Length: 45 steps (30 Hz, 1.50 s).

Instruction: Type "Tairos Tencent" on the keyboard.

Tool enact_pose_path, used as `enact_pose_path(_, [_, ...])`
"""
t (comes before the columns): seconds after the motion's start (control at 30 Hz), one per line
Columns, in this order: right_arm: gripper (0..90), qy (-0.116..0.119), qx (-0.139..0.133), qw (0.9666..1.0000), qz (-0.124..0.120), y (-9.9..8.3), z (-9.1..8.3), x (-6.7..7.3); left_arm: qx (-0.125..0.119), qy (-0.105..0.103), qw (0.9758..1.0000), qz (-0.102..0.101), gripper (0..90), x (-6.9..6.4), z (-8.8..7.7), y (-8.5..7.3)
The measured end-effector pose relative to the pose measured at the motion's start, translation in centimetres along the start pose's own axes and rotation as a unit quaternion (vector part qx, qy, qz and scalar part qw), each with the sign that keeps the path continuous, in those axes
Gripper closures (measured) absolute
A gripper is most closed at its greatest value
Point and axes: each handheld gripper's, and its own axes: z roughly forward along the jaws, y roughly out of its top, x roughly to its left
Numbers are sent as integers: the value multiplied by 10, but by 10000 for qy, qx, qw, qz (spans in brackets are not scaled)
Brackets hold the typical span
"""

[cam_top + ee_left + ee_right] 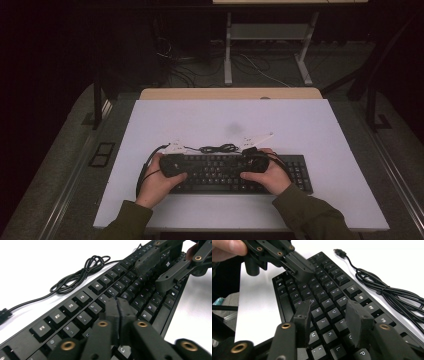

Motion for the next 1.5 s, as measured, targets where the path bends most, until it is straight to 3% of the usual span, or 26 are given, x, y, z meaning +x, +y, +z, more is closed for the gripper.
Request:
enact_pose_path(0.43, [517, -48, -159, 9998, 82, 2, -7, -5, 241, 34, 9997, 67, 892, -3, 19, 5])
enact_pose_path(0.97, [521, -68, -210, 9997, 116, 4, -11, -5, 468, 140, 9987, 145, 893, -4, 30, 5])
enact_pose_path(1.03, [522, -74, -205, 9997, 109, 4, -11, -5, 362, 107, 9993, 46, 893, -4, 31, 3])
enact_pose_path(1.43, [511, -68, -241, 9996, 125, 5, -13, -5, 394, 84, 9990, 185, 892, -5, 26, 6])
enact_pose_path(1.5, [505, -67, -255, 9996, 132, 5, -13, -5, 342, 65, 9993, 125, 891, -6, 26, 6])
